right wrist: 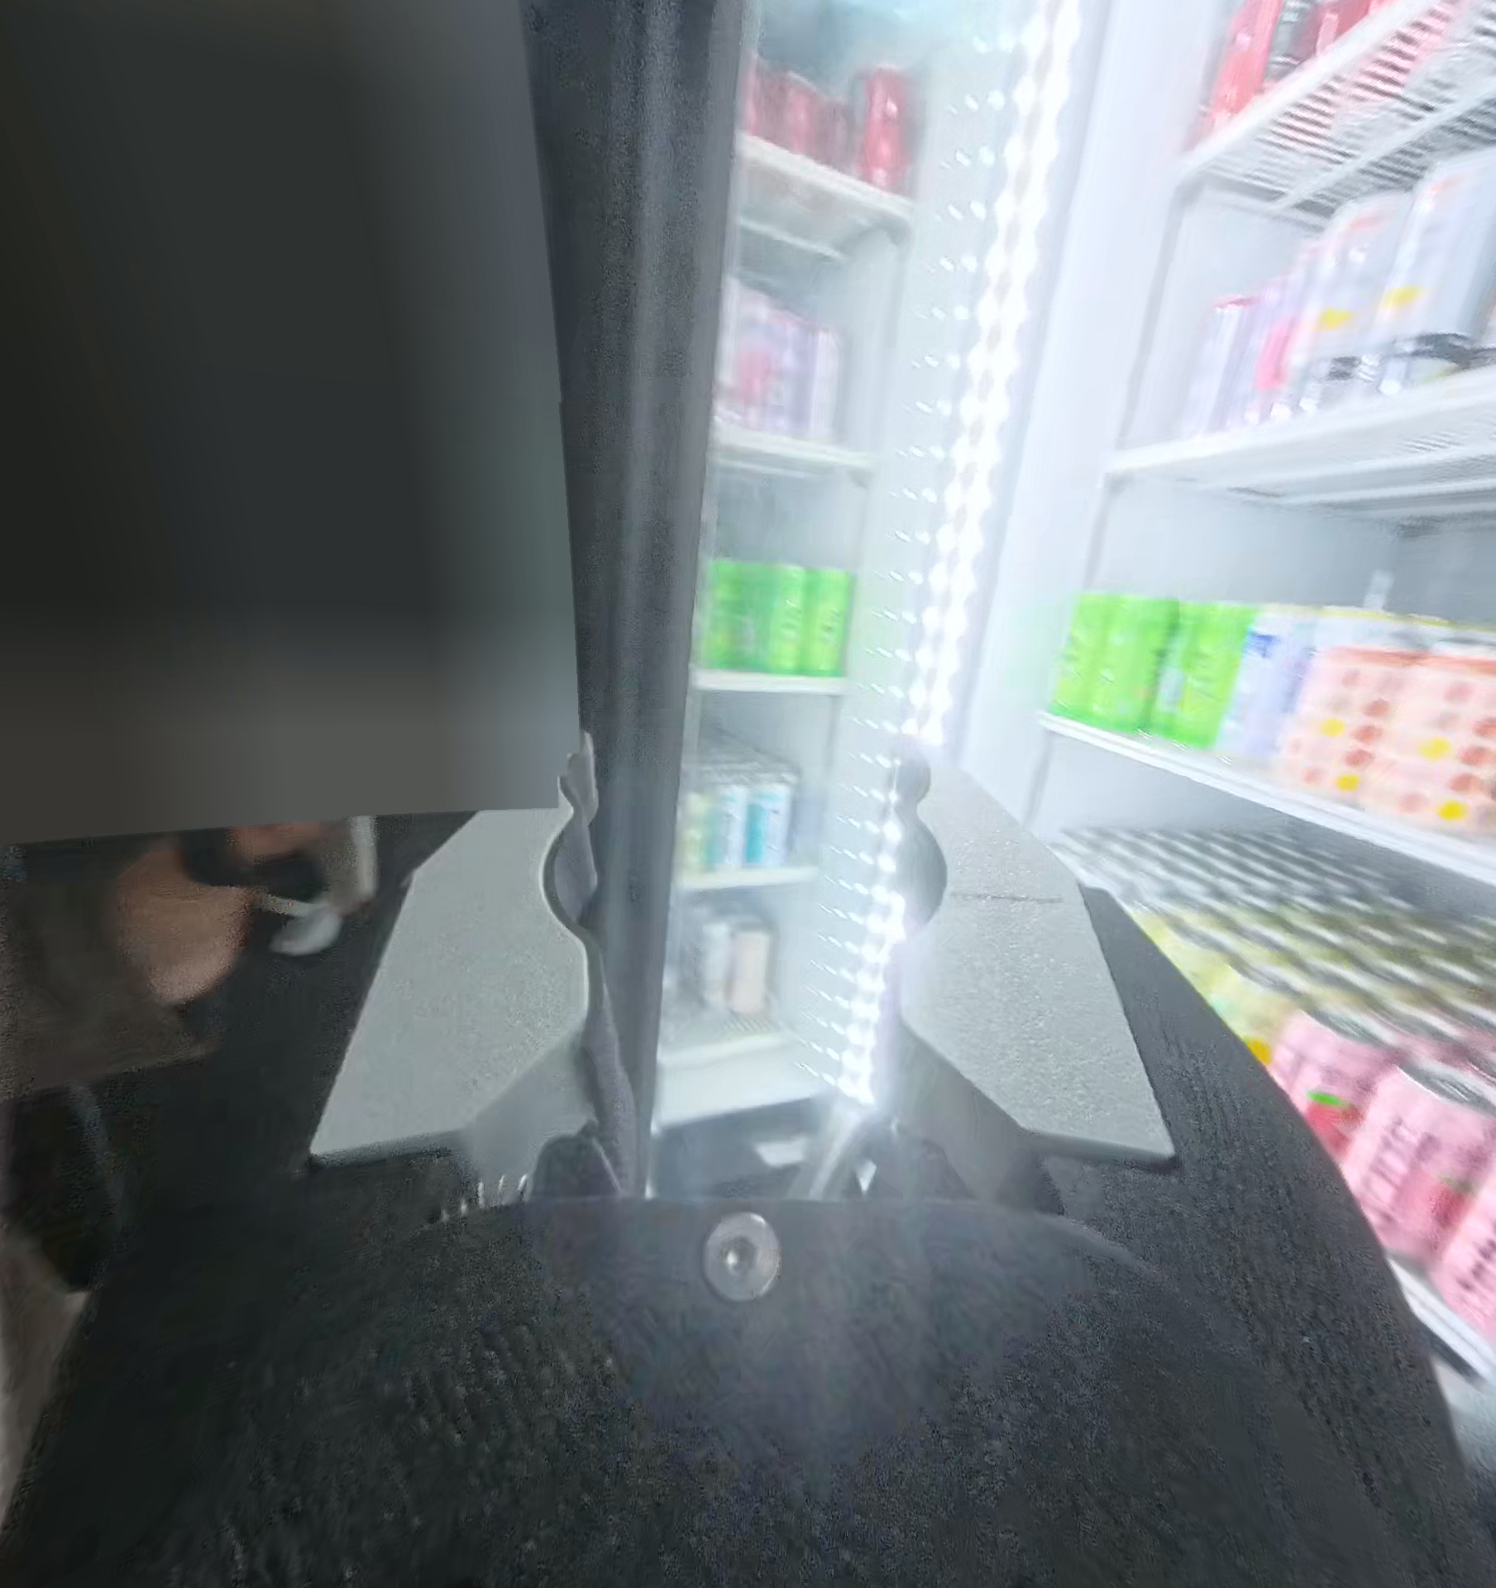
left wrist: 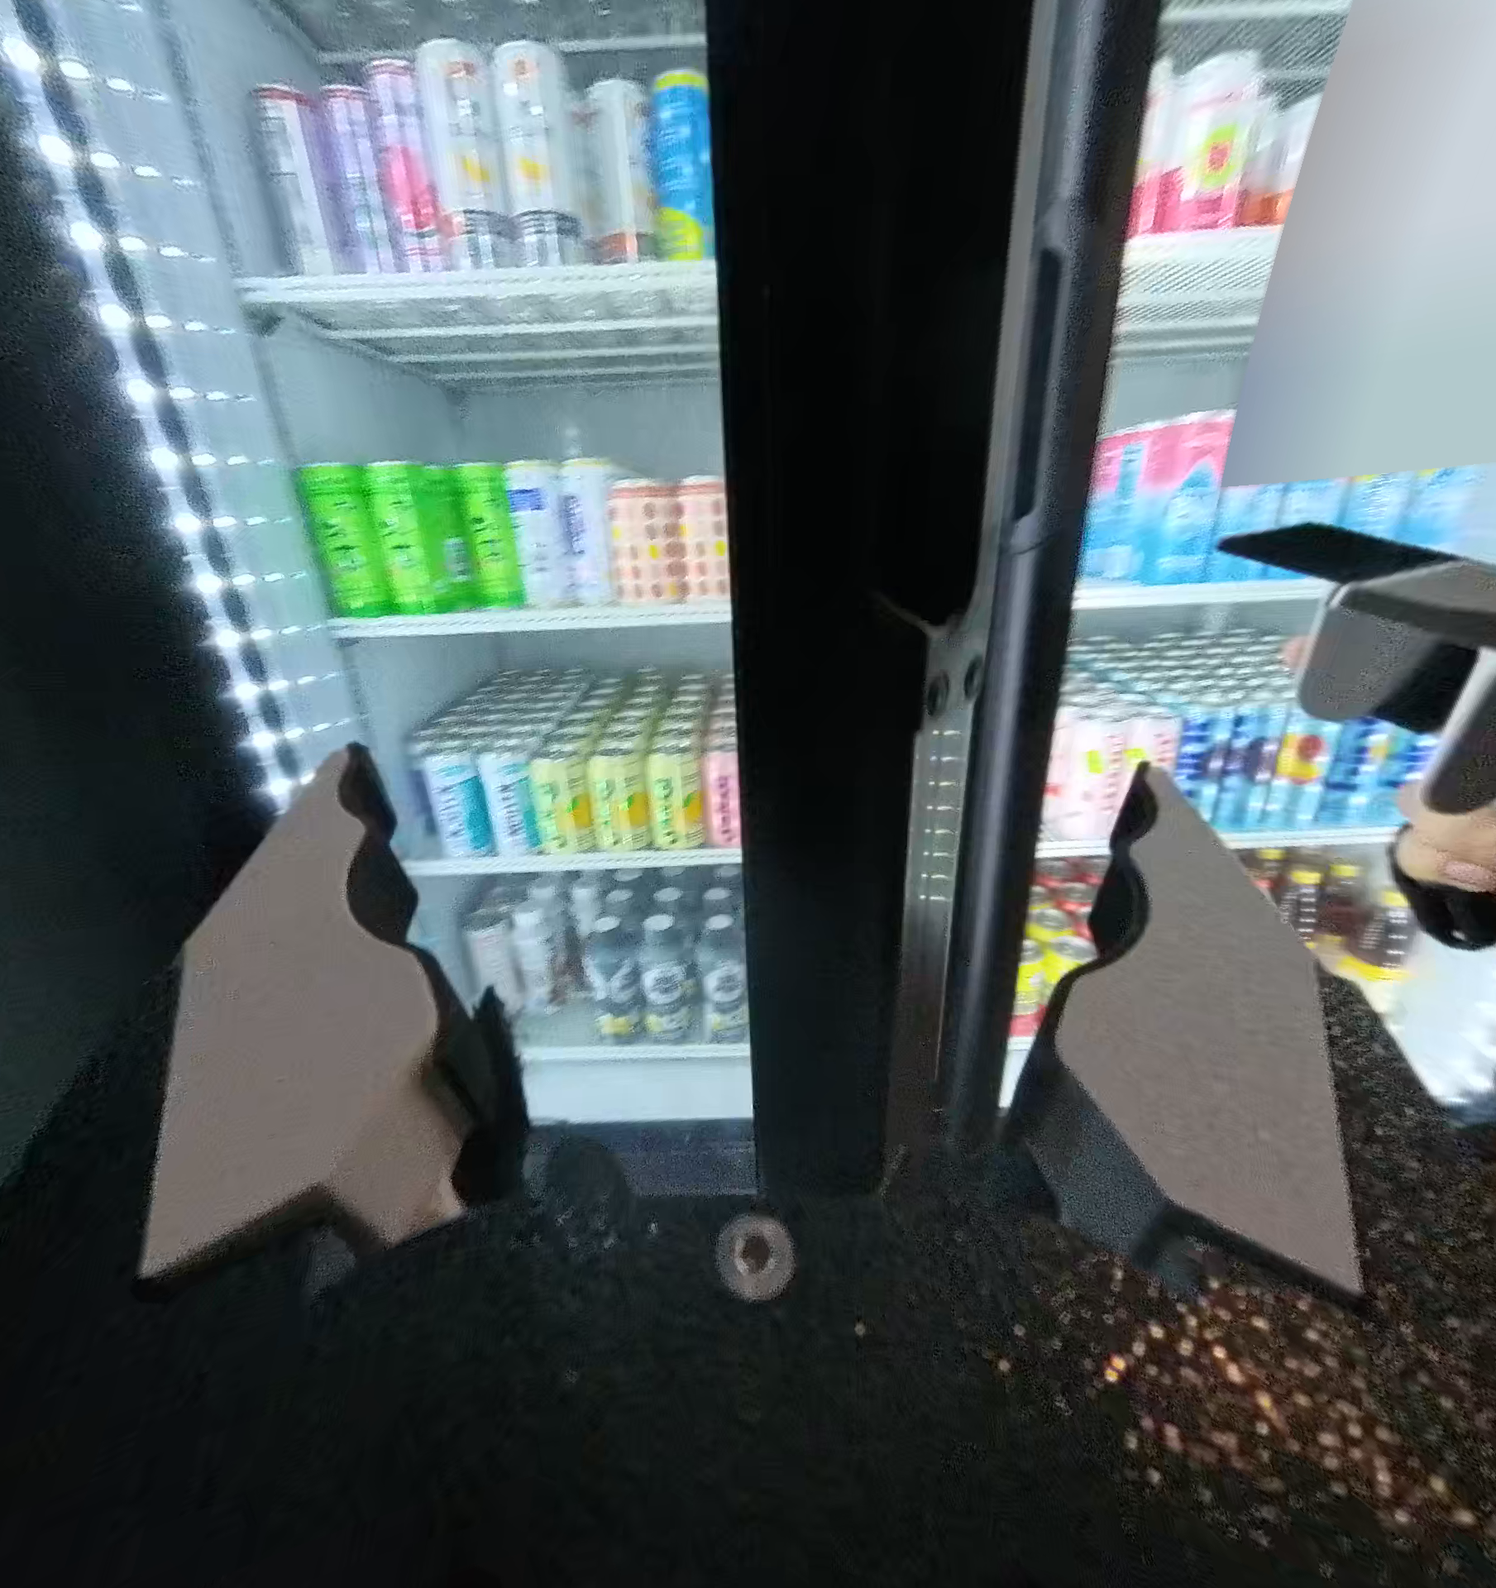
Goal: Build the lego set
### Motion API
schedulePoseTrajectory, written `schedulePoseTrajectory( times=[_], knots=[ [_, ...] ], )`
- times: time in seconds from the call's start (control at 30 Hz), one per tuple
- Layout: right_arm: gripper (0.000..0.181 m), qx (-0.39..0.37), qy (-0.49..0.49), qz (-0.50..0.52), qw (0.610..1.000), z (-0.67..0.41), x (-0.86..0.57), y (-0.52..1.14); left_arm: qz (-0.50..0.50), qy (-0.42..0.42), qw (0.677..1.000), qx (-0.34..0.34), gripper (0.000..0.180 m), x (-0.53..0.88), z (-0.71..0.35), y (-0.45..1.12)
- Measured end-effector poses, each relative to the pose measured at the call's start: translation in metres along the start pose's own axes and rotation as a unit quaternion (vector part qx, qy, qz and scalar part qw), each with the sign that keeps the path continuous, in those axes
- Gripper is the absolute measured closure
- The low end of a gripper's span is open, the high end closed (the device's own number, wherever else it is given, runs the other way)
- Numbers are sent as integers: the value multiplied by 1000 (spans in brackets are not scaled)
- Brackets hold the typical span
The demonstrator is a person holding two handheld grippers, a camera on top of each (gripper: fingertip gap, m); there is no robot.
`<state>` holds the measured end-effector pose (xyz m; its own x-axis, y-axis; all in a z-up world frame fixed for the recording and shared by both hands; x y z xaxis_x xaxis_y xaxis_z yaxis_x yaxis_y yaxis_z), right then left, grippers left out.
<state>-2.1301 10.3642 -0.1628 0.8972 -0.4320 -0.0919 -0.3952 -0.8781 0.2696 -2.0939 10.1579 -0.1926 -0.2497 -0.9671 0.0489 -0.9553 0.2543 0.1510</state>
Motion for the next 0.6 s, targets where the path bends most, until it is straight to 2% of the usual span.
schedulePoseTrajectory(
  times=[0.03,0.1,0.23,0.3,0.33,0.47,0.53,0.6],
  knots=[
    [112,13,-10,26,1000,15,-3,-1,-21,5,1000,1,22,2,7,-5],
    [109,40,-13,62,997,47,-6,0,-44,5,999,4,22,2,20,-6],
    [94,84,76,-9,994,89,19,27,-88,33,995,44,24,5,47,9],
    [95,91,54,-7,994,100,20,38,-148,28,986,73,36,22,56,16],
    [95,90,45,8,995,105,14,42,-143,33,986,72,28,23,55,19],
    [97,110,-15,136,985,156,-45,45,-159,128,977,54,36,16,45,21],
    [94,141,-49,177,973,201,-82,51,-160,125,978,54,34,16,46,21],
    [90,180,-38,196,963,254,-120,64,-161,119,978,52,33,17,46,20]
  ],
)
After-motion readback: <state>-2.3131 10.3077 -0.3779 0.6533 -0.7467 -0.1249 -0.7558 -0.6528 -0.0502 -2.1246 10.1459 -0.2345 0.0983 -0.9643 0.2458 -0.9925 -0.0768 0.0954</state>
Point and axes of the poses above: each gripper's, where its closed fingertips meet, y out along the fingers, z out of its underside, x = y × z across the jaws, the point moved 4 cm from there along -y, back along the fingers, and after that the axes turned 1 degree about x, right-handed, at the moved point
